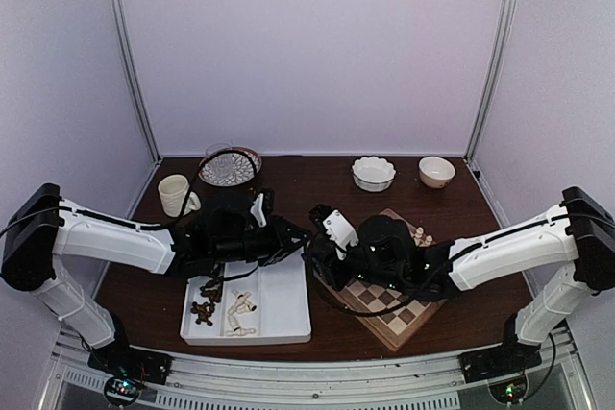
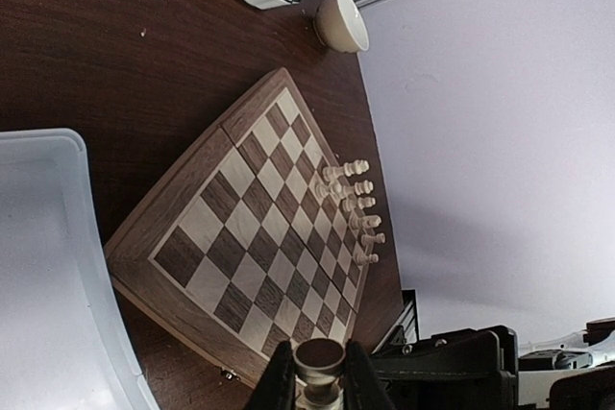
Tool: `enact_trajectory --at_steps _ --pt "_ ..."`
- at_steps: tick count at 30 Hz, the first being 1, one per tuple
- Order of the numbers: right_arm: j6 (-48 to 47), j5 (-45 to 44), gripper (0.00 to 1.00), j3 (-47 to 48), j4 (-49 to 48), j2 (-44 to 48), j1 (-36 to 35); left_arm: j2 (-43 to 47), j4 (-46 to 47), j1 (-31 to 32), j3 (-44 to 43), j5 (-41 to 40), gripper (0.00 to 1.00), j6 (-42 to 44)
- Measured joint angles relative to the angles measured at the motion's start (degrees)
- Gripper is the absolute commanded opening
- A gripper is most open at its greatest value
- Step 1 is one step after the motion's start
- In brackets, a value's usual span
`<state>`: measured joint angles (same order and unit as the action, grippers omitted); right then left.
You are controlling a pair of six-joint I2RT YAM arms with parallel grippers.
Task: Set up the chess pieces on the board
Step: Pass from the left arm to the right
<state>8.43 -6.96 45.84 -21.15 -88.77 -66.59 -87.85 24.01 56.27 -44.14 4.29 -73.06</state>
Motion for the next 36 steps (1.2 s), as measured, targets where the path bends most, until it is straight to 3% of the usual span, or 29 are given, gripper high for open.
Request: enact_trajectory --at_steps 5,18,28,30,36 --pt "0.94 -1.18 0.36 0.02 -0.33 -0.33 0.0 -0.37 0.37 0.0 0.0 0.46 0.14 -0.22" --pt "1.46 -4.7 0.34 0.02 -1.84 -1.97 0.0 -1.95 1.7 0.11 0.0 1.4 0.14 -1.05" --pt "2.12 -5.86 0.12 0.09 -1.88 -2.62 0.0 -2.21 2.89 0.42 0.0 1.81 0.14 -1.55" --pt "2.19 -6.19 0.07 0.09 -1.88 -2.62 0.0 -2.21 2.95 0.42 0.0 1.7 0.19 -1.66" --pt "2.05 -6.82 0.02 0.09 -1.75 -2.49 0.0 -2.19 2.93 0.48 0.0 1.64 0.43 -1.49"
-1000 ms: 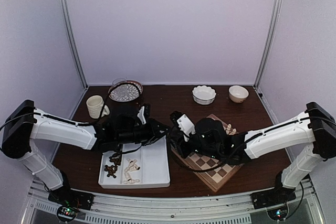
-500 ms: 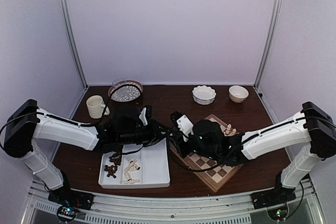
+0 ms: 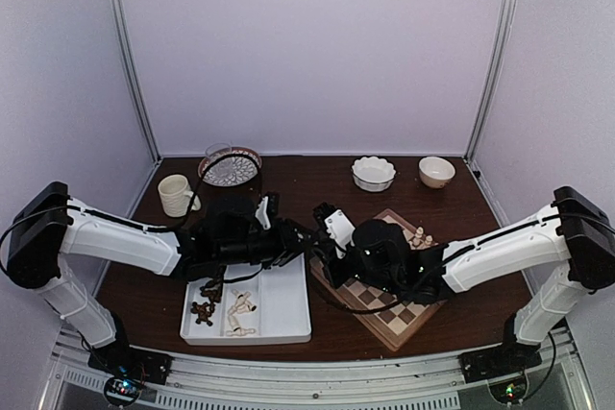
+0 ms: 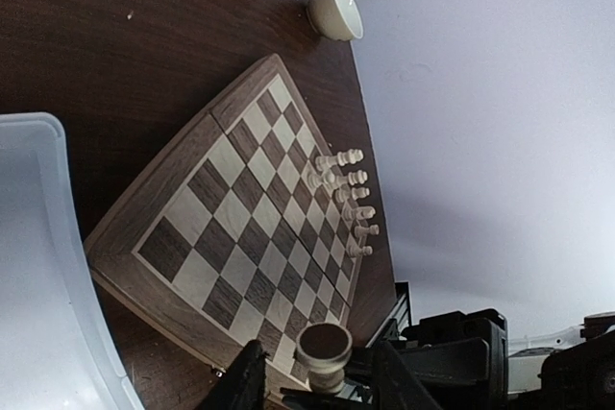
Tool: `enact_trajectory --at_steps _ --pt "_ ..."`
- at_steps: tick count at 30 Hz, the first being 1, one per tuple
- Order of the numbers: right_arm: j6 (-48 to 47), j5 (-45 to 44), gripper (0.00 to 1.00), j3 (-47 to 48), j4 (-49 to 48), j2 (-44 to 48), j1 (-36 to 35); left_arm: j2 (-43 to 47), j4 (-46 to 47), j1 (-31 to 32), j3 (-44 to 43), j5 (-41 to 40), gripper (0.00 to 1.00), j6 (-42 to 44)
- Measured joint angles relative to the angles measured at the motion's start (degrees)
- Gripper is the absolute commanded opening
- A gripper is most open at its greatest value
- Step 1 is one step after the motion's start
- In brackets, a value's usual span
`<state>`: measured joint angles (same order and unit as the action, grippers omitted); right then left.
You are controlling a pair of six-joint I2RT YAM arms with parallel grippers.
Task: Set up the chess pieces on the board
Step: Pass from the left arm to the right, then pass from the right arm to the left
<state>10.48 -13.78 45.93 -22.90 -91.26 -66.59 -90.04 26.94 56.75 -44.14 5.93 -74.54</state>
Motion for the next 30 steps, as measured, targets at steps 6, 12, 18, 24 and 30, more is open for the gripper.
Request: enact_trajectory --at_steps 6,12,18,24,30 --pt "0.04 -0.31 0.01 0.0 2.99 2.91 0.0 2.03 -5.14 -0.33 -0.44 -1.42 0.68 4.44" --pt "0.02 2.45 0.0 0.22 9.55 10.36 1.27 11.15 -16.15 -3.08 -1.77 -3.39 0.89 16.15" --pt "-0.22 12.52 0.02 6.62 20.85 11.52 5.18 20.85 -22.43 -4.02 -3.28 -4.55 0.89 39.01" --pt "-0.9 24.74 0.03 14.25 29.64 8.9 6.36 22.64 -19.02 0.44 -0.07 -2.84 0.82 67.45" --pt "-1.57 34.12 0.04 15.63 34.73 8.0 6.62 20.94 -13.05 2.82 10.51 1.55 0.71 91.3"
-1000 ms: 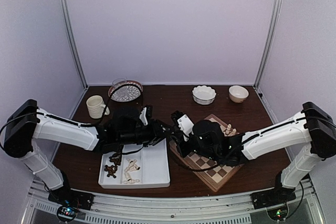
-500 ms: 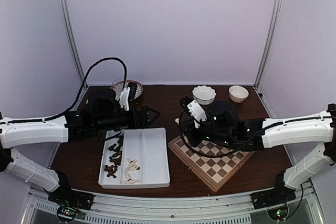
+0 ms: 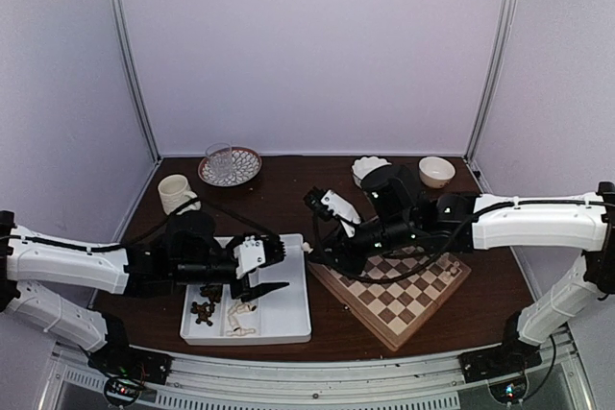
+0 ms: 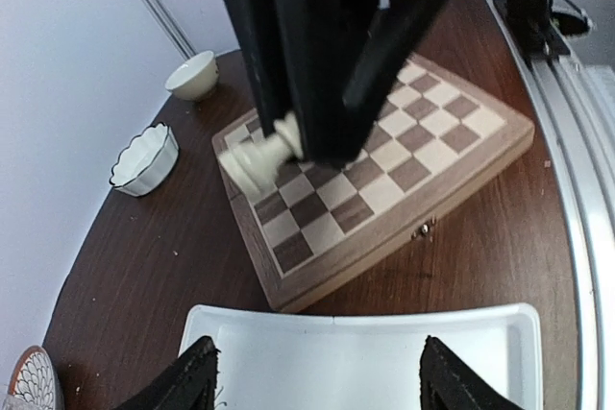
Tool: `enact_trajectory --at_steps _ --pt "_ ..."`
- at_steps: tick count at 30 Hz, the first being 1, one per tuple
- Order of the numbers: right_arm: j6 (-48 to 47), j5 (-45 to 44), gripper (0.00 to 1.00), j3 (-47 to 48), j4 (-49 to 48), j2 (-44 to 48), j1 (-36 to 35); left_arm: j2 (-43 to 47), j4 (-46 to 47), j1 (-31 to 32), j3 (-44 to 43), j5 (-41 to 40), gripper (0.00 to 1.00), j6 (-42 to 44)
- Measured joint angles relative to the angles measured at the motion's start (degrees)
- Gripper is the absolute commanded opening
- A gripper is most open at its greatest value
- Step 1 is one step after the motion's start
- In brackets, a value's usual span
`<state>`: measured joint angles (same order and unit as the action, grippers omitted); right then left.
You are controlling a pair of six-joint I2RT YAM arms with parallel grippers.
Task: Set up the chess pieces on the board
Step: Pass from the right arm to the left
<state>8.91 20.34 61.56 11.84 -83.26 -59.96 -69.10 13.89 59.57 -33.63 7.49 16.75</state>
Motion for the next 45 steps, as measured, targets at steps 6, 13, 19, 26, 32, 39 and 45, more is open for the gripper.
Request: enact_trajectory --at_steps 6,13,19,26,32,39,45 --pt "-0.11 6.32 0.04 0.02 1.97 -1.7 0.02 -1.09 2.56 0.0 3.41 -0.57 0.66 10.58" --pt "-0.13 13.57 0.04 0.94 2.05 -6.78 0.02 -1.77 6.32 0.0 4.04 0.94 0.6 14.99" --pt "-0.13 16.63 0.04 0.98 2.01 -8.31 0.02 -2.91 6.01 0.0 4.04 3.63 0.59 16.24" --pt "-0.11 17.4 0.04 0.98 1.66 -8.31 0.02 -3.58 5.55 0.0 4.04 6.25 0.54 17.27" --pt "-0.09 17.59 0.04 1.16 1.51 -8.74 0.02 -3.58 5.55 0.0 4.04 8.41 0.51 17.49" --pt "0.13 18.36 0.04 1.2 0.83 -10.19 0.02 -3.58 5.53 0.0 4.04 10.32 0.46 17.66" --pt "0.35 18.49 0.04 1.2 0.31 -10.54 0.02 -3.58 5.31 0.07 4.04 10.88 0.37 18.08"
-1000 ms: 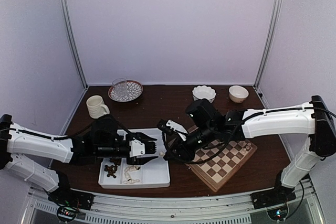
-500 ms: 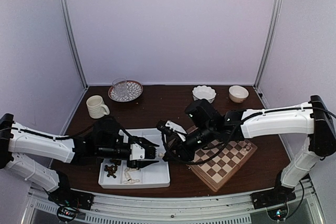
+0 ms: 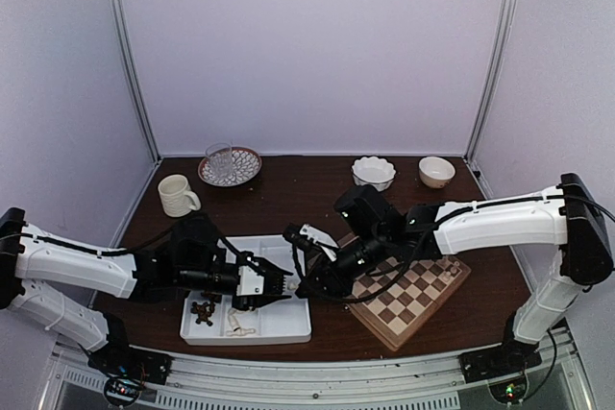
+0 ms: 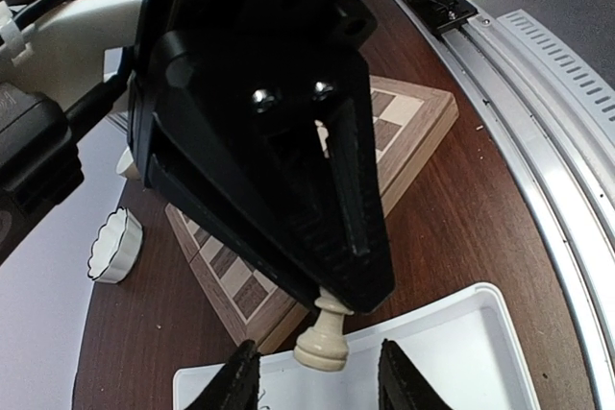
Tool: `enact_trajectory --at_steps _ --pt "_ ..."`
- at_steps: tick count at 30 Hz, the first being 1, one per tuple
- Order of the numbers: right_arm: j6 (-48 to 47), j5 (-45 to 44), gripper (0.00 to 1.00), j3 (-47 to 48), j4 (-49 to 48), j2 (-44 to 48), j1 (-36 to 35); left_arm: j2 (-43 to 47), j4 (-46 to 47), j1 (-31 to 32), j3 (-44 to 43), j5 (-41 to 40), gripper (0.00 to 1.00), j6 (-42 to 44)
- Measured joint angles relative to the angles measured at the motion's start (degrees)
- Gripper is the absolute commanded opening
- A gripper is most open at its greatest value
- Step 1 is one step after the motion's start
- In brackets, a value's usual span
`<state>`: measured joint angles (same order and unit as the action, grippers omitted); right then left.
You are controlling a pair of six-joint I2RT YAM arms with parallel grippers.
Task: Set up the chess pieces on the board
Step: Pass from the right arm to the left
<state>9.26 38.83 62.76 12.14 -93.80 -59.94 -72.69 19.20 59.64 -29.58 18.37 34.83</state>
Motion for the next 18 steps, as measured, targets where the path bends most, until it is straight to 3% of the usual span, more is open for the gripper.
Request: enact_trajectory --at_steps 3,11,14,18 --pt "0.02 0.0 0.04 0.0 -0.07 0.0 0.0 0.0 -0.02 0.0 0.0 0.09 0.28 0.13" --pt "0.28 0.0 0.06 0.0 -0.55 -0.11 0.0 0.0 -0.17 0.11 -0.02 0.76 0.21 0.26" --pt "0.63 0.11 0.08 0.0 -0.79 -0.31 -0.02 0.0 -0.33 0.11 -0.04 0.7 0.12 0.28" --pt "1.53 0.17 0.16 -0.02 -0.83 -0.35 0.09 0.0 -0.66 0.09 -0.11 0.46 0.08 0.46"
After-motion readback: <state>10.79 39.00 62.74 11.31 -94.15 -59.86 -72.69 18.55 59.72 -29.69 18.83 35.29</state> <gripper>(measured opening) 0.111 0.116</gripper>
